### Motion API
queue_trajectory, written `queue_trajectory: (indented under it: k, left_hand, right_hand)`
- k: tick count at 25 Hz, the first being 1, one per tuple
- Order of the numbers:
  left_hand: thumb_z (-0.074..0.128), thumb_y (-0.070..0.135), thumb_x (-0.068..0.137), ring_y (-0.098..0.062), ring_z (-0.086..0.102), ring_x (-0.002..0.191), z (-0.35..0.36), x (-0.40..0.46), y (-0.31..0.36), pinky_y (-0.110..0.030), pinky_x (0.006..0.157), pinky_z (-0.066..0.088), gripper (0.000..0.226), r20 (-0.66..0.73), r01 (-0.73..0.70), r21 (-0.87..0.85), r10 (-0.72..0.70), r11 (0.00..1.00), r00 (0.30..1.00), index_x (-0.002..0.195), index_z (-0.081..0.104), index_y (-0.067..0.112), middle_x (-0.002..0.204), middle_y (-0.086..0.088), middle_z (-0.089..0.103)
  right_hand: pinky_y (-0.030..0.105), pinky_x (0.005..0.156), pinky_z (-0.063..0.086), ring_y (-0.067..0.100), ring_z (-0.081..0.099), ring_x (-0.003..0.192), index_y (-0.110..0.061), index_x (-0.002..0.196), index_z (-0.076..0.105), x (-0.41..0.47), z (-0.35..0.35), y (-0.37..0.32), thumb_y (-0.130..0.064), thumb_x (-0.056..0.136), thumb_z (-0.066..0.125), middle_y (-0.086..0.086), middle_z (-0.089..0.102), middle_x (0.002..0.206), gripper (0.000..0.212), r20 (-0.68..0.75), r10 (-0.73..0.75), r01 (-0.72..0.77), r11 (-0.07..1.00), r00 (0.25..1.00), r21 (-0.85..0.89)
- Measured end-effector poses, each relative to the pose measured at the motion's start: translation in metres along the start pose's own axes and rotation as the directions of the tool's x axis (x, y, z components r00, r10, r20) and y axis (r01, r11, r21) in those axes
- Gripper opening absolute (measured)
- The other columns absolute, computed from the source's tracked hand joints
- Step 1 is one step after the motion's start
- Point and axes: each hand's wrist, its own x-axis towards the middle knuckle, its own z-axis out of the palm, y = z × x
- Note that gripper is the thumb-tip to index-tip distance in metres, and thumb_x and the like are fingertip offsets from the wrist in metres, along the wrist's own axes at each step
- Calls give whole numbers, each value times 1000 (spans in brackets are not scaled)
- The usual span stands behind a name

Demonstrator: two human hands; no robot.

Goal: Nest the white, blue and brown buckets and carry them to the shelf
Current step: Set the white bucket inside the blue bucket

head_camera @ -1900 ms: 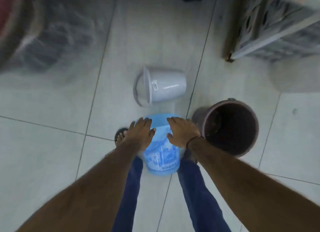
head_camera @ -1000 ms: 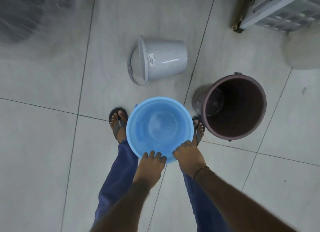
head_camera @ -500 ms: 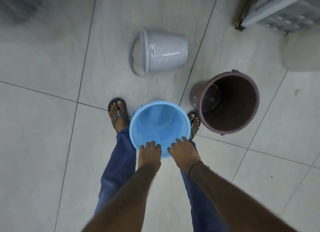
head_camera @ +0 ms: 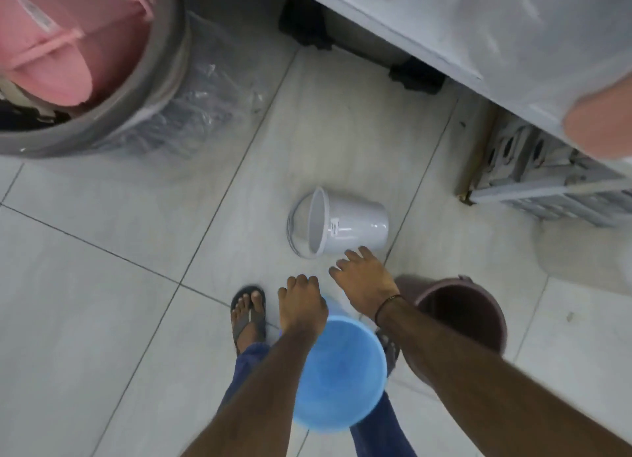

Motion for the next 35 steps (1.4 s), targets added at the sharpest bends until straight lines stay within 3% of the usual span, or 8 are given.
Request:
queue_trajectory:
  k: [3, 5, 11, 17, 22, 26, 32, 35]
  left_hand:
    - [49, 21, 93, -30, 46, 123, 32, 83, -7, -45, 98, 40, 38, -7, 134, -362, -146, 922, 989, 129, 50, 11, 132, -10, 54]
    - [51, 26, 94, -29, 42, 130, 65, 133, -16, -45, 103, 40, 48, 2, 105, -496, -119, 862, 993, 139, 43, 12, 140, -9, 50]
    - [58, 21, 92, -22, 68, 98, 105, 189, -25, -36, 87, 54, 18, -131, -163, -657, 102, 736, 986, 104, 69, 14, 105, -3, 75]
    - [55, 16, 92, -31, 66, 78, 40, 154, -26, -40, 70, 54, 16, -443, -474, -222, 345, 852, 828, 95, 69, 8, 87, -10, 72]
    - [53, 25, 95, -30, 67, 86, 26, 143, -37, -36, 72, 51, 20, -189, -475, 130, 492, 871, 850, 100, 68, 14, 96, -6, 70]
    - [56, 24, 94, -29, 67, 90, 58, 142, -41, -37, 76, 52, 19, -23, -529, 247, 550, 812, 835, 103, 67, 13, 100, -6, 69]
    - [68, 27, 86, -25, 70, 89, 92, 140, -72, -39, 98, 49, 19, -1, -580, 409, 636, 705, 772, 98, 73, 14, 95, -5, 76]
    - [64, 26, 89, -26, 69, 89, 91, 142, -75, -39, 97, 49, 19, 50, -596, 487, 660, 639, 749, 98, 73, 13, 94, -6, 76]
  right_hand:
    - [51, 114, 26, 30, 42, 133, -14, 134, 51, 89, 13, 17, -17, 95, 55, 9, 58, 135, 40, -53, -58, 51, 992, 997, -116]
    - [55, 116, 21, 28, 33, 140, -13, 140, 47, 136, 29, 24, -21, 99, 52, 10, 49, 144, 42, 46, -106, 113, 968, 993, -225]
    - [60, 113, 23, 25, 57, 111, -21, 107, 67, 171, 53, 48, -14, 99, 52, 1, 68, 110, 19, 186, -164, 236, 838, 969, -491]
    - [49, 105, 33, 26, 60, 103, -23, 107, 67, 134, 17, 69, -10, 90, 60, 1, 71, 104, 23, -36, -88, 72, 945, 995, -318]
    - [45, 102, 35, 27, 61, 104, -22, 110, 66, 109, 52, 52, -8, 89, 60, 3, 72, 106, 26, -34, -22, 17, 990, 999, -141]
    - [43, 96, 39, 25, 62, 100, -23, 111, 64, 99, 108, 33, -10, 88, 63, 2, 71, 103, 26, 2, 11, -11, 997, 1000, -77]
    - [44, 110, 34, 27, 65, 98, -20, 105, 69, 88, 155, 32, -5, 89, 58, 5, 73, 101, 25, 52, -21, 23, 999, 998, -45]
    - [39, 105, 39, 27, 65, 98, -18, 104, 68, 84, 160, 37, 1, 90, 53, 6, 71, 103, 29, 65, -31, 35, 997, 997, -63]
